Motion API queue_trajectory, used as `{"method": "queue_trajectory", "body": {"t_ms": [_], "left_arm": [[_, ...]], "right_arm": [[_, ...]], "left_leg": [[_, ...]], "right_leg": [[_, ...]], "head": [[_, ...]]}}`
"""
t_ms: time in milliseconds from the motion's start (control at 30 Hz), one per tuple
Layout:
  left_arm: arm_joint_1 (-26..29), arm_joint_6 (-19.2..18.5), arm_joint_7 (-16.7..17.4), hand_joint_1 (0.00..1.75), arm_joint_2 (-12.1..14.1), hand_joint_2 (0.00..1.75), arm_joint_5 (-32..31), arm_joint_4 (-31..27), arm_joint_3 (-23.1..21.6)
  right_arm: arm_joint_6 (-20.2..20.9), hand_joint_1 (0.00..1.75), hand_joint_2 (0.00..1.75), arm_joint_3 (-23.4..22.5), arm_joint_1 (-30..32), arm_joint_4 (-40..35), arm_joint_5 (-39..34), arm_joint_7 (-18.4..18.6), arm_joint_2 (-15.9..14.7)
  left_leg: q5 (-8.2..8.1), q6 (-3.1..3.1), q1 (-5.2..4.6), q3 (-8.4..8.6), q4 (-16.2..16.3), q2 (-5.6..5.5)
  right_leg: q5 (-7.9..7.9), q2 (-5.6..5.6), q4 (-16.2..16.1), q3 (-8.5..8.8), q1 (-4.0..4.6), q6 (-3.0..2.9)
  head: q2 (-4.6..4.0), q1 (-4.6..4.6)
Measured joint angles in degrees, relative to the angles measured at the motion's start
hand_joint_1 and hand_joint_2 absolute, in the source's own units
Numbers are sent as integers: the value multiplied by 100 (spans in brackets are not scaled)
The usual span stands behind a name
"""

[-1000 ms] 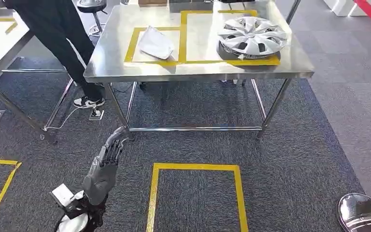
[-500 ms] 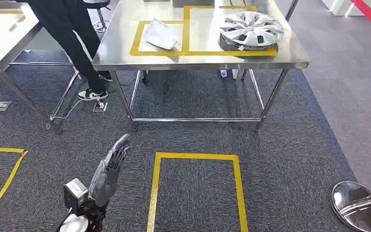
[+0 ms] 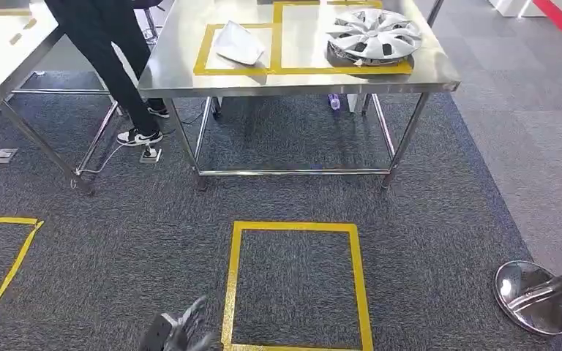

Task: Take the parts from the cabinet and place them on the table.

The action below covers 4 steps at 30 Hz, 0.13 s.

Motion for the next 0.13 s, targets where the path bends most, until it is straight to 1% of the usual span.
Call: {"method": "queue_trajectory", "body": {"t_ms": [33, 67, 100, 133], "left_arm": [[-29, 4, -9, 0, -20, 175, 15, 305, 0], [-78, 26, 11, 0, -50, 175, 59, 708, 6], [-110, 52, 104, 0, -70, 175, 116, 1114, 20], [-115, 74, 259, 0, -90, 175, 144, 1499, 46]], "right_arm": [[16, 0, 175, 0, -6, 0, 18, 18, -2], [24, 0, 175, 0, -20, 0, 48, 48, -11], [29, 0, 175, 2, -29, 0, 63, 68, -13], [35, 0, 175, 4, -29, 0, 85, 90, -13]], "left_leg": [[-131, -52, 11, -53, 121, -48], [-360, -87, 35, -198, 432, -71], [-622, -122, 65, -419, 914, -77], [-860, -144, 88, -668, 1469, -78]], "right_leg": [[14, -10, -1, -24, -5, -24], [34, -17, -1, -53, -10, -60], [55, -21, 0, -90, -9, -84], [69, -21, 5, -133, -7, -96]], "head": [[0, -15], [0, -59], [0, -50], [0, -55]]}}
